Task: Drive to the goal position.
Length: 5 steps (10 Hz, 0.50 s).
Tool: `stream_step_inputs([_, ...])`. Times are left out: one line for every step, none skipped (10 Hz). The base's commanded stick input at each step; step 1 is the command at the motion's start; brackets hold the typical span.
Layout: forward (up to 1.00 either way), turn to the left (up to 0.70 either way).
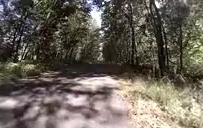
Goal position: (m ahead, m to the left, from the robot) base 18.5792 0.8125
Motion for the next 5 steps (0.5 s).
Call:
stream_step_inputs([0.45, 0.00])
stream_step_inputs([0.45, 0.00])
stream_step_inputs([0.45, 0.00])
stream_step_inputs([0.45, 0.00])
stream_step_inputs([0.45, 0.00])
